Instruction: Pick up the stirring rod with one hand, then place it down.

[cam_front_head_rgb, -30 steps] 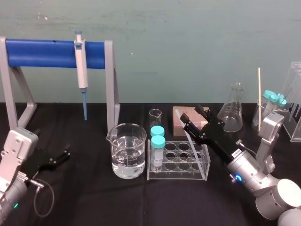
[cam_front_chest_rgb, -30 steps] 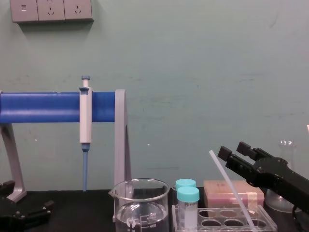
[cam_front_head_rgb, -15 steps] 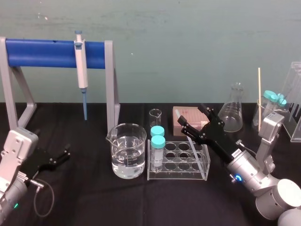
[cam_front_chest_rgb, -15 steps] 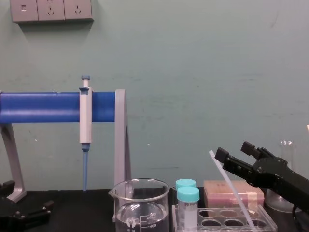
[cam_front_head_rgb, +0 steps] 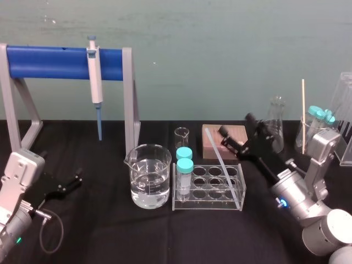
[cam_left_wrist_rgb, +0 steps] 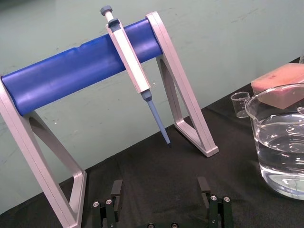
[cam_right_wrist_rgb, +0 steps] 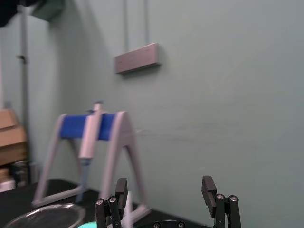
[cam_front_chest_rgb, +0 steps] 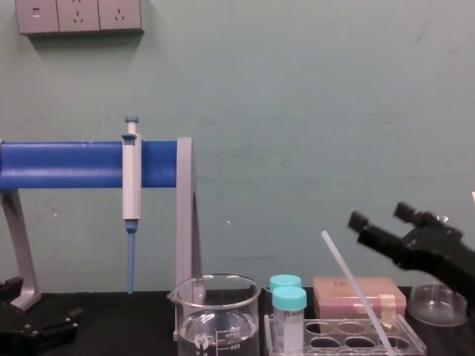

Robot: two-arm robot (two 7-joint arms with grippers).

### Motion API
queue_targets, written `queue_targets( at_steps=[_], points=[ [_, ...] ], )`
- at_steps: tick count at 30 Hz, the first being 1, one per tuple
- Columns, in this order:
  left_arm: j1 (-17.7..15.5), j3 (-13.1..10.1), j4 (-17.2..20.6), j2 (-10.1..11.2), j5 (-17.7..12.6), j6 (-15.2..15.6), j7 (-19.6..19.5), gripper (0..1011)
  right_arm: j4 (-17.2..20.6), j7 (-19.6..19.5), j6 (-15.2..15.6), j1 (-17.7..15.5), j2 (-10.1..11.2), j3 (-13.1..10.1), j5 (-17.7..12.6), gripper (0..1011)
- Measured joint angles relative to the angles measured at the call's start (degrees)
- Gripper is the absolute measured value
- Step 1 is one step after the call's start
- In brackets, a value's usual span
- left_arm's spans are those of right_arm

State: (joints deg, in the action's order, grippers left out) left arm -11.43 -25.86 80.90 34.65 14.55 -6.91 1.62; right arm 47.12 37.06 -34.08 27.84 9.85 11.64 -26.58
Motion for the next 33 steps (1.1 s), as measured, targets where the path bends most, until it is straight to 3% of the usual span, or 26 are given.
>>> queue_targets(
  at_steps=[8,12,16,19,33],
  points=[
    [0.00,0.00,0.00,0.00,0.00,0.00,0.00,1000,7.86,-10.87,0.58,-3.68,0.31,-2.93,5.30,1000],
    [0.00,0.00,0.00,0.00,0.00,0.00,0.00,1000,11.36,-15.18,2.92,-5.44,0.47,-4.48,7.27,1000],
    [0.00,0.00,0.00,0.00,0.00,0.00,0.00,1000,14.51,-19.04,7.56,-7.43,0.50,-6.14,8.02,1000],
    [0.00,0.00,0.00,0.00,0.00,0.00,0.00,1000,16.99,-22.11,13.21,-9.31,0.30,-7.81,8.01,1000],
    [0.00,0.00,0.00,0.00,0.00,0.00,0.00,1000,20.04,-27.51,30.24,-11.92,-0.91,-10.92,7.25,1000]
  ],
)
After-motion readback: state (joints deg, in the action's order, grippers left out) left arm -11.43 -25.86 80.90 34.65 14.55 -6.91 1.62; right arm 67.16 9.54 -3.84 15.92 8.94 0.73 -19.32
